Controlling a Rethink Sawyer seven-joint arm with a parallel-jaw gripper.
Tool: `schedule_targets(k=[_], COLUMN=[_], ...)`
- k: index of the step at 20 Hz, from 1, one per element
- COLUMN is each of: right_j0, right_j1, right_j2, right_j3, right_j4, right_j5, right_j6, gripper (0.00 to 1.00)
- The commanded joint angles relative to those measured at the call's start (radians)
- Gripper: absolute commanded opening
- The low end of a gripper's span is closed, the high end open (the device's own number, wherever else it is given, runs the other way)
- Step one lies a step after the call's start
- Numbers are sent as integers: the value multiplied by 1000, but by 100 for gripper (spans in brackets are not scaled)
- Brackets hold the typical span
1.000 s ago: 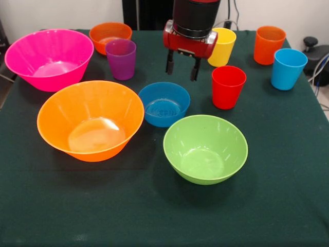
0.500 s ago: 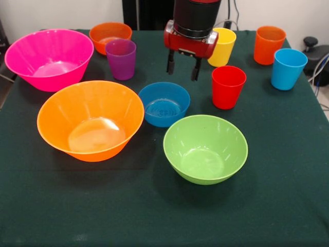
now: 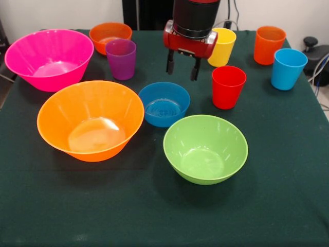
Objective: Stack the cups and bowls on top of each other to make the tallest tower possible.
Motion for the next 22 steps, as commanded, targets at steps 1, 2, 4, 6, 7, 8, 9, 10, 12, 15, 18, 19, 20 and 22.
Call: schedule_targets(k=[1, 2, 4, 6, 7, 8, 9, 10, 12, 15, 18, 19, 20, 22], right_j0=[-5, -5, -5, -4, -3, -2, 0, 1, 4, 12, 20, 22, 24, 27], right_j1=[16, 14, 16, 15, 16, 15, 15, 15, 17, 15, -2, -11, -20, -34], right_j2=[95, 94, 94, 94, 94, 93, 92, 92, 90, 88, 87, 85, 84, 82], right_j3=[35, 36, 34, 34, 33, 33, 32, 31, 29, 24, 35, 45, 55, 81], right_j4=[10, 10, 10, 10, 11, 11, 11, 12, 13, 19, 28, 31, 34, 37], right_j5=[53, 53, 54, 55, 56, 57, 59, 60, 62, 75, 84, 83, 83, 64], right_j6=[44, 45, 45, 45, 46, 47, 48, 49, 52, 59, 72, 76, 80, 91], gripper=[100, 100, 100, 100, 100, 100, 100, 100, 100, 100, 100, 100, 100, 100])
